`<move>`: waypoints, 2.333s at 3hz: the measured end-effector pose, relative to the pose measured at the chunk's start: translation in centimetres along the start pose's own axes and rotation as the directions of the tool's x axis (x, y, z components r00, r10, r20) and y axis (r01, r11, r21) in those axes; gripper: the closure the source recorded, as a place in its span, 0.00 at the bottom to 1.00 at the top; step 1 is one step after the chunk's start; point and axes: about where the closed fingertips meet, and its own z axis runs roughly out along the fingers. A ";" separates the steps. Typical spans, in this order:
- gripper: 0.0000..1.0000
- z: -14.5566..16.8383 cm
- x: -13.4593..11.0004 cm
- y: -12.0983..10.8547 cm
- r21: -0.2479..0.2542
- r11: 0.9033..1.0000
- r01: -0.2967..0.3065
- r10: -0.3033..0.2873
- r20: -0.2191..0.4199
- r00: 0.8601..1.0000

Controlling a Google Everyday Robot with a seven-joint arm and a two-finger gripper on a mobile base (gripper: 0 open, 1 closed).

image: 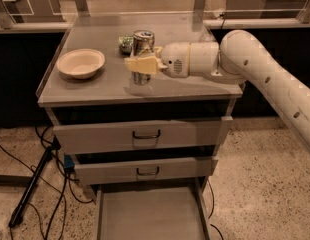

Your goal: Pick redbull can from bottom drawer and place on counter

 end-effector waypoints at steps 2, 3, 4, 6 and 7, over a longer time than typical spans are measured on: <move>1.00 -0.1 0.4 -1.4 0.059 0.998 -0.023 0.023 0.008 1.000; 1.00 0.7 1.2 -2.0 0.074 0.997 -0.030 0.029 0.010 1.000; 1.00 1.5 2.5 -2.9 0.102 0.994 -0.048 0.048 0.003 0.999; 1.00 1.3 3.3 -3.2 0.150 0.988 -0.043 0.031 0.075 0.997; 1.00 1.1 3.0 -3.0 0.175 0.984 -0.020 -0.001 0.120 0.993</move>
Offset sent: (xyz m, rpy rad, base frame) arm 0.0105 -0.0055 -0.0057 0.0017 0.0129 -0.0540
